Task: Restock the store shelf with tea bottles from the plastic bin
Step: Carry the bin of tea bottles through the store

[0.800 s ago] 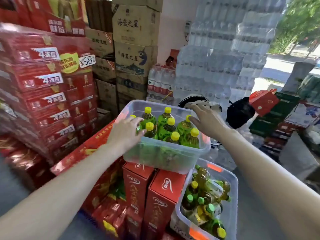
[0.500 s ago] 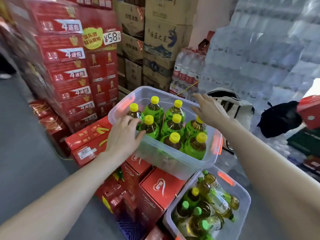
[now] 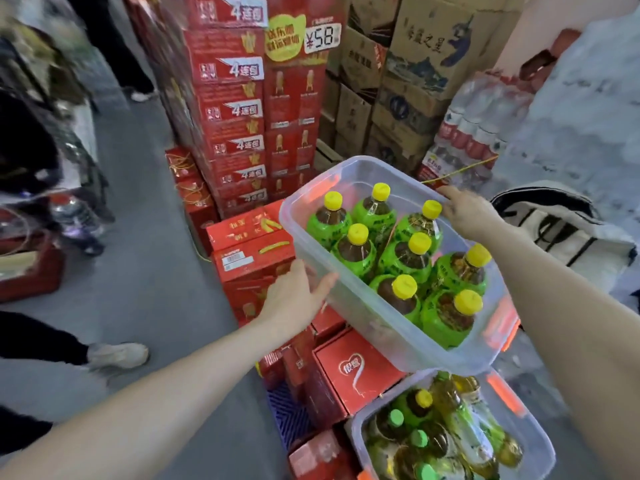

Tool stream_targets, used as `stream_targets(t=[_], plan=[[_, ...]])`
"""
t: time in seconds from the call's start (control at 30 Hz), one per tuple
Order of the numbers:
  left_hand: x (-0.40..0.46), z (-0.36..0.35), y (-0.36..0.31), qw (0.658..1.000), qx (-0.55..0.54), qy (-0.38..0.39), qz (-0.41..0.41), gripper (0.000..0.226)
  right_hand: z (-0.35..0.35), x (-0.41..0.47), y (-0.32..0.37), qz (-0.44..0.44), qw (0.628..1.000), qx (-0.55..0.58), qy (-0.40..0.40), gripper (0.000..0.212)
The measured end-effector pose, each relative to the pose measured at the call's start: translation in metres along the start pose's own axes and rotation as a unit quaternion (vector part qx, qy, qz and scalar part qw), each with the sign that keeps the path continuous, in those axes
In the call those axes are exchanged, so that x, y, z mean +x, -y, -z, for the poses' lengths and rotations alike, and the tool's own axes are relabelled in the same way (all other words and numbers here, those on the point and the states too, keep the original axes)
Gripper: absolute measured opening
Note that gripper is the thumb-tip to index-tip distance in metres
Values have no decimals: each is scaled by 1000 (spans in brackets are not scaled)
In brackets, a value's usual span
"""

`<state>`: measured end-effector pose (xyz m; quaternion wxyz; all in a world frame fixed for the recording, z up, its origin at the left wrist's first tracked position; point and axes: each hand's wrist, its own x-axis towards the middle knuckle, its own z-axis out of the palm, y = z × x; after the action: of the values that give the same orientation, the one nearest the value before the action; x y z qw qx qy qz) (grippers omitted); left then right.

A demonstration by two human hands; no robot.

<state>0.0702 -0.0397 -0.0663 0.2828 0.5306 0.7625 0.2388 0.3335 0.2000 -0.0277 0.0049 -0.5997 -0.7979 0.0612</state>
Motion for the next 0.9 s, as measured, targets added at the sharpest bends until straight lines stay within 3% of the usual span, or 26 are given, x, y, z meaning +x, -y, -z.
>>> stream_targets(t=[0.1, 0.2, 0.3, 0.43, 0.6, 0.73, 0.9], plan=[[-2, -8, -14, 987, -144, 61, 23, 42, 5, 6, 2, -1, 999, -8, 41, 42], [2, -14, -28, 941, -319, 76, 79, 26, 8, 12, 1, -1, 998, -14, 61, 43], [-1, -12, -36, 913, -389, 65, 110, 17, 9, 9, 2, -8, 999, 17, 40, 35], [-4, -5, -24, 928, -352, 36, 116, 14, 21, -16, 15, -41, 998, 36, 16, 36], [-10, 19, 6, 970, -220, -9, 105, 20, 25, -67, 40, -80, 995, 54, -2, 36], [-25, 39, 36, 975, -192, -48, 99, 25, 13, -118, 67, -111, 989, 95, -4, 30], [-69, 68, 94, 977, -178, -76, 92, 28, 1, -195, 122, -85, 988, 125, 9, 24]])
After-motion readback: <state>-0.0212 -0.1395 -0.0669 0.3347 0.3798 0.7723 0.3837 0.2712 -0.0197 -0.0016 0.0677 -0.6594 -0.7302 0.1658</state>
